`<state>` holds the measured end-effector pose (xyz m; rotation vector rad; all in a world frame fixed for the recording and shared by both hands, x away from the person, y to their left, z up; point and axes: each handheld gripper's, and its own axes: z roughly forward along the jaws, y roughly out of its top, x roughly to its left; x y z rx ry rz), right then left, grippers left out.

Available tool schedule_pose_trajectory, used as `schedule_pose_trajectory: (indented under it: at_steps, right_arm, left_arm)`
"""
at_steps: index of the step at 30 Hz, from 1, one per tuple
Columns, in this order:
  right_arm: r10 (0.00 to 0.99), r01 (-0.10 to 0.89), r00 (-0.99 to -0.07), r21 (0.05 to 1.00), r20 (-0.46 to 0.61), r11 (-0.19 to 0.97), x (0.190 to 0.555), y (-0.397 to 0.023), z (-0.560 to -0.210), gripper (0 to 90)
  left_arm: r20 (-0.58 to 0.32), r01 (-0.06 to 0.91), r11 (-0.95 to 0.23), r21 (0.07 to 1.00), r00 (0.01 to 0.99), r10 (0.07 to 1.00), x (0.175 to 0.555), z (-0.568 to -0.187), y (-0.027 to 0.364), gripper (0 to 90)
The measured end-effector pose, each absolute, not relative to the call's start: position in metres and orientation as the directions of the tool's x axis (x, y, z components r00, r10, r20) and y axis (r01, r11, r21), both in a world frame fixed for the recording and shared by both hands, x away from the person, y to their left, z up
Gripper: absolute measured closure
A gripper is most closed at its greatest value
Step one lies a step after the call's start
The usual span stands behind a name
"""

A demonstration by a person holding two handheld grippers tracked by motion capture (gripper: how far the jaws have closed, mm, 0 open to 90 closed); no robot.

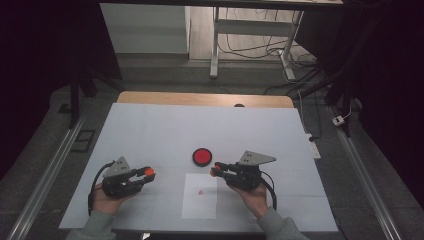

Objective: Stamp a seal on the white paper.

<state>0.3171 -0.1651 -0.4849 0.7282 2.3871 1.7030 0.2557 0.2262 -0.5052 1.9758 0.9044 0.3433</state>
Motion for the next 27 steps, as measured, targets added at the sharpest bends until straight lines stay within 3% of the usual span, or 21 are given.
schedule_pose_trajectory:
  at_steps: [27]
  right_arm:
    - [0.499, 0.287, -0.853, 0.936, 0.152, 0.205, 0.313, -0.189, -0.469, 73.3]
  left_arm:
    - [-0.082, 0.424, -0.343, 0.838, 0.72, 0.689, 0.253, -0.496, 0.215, 64.7]
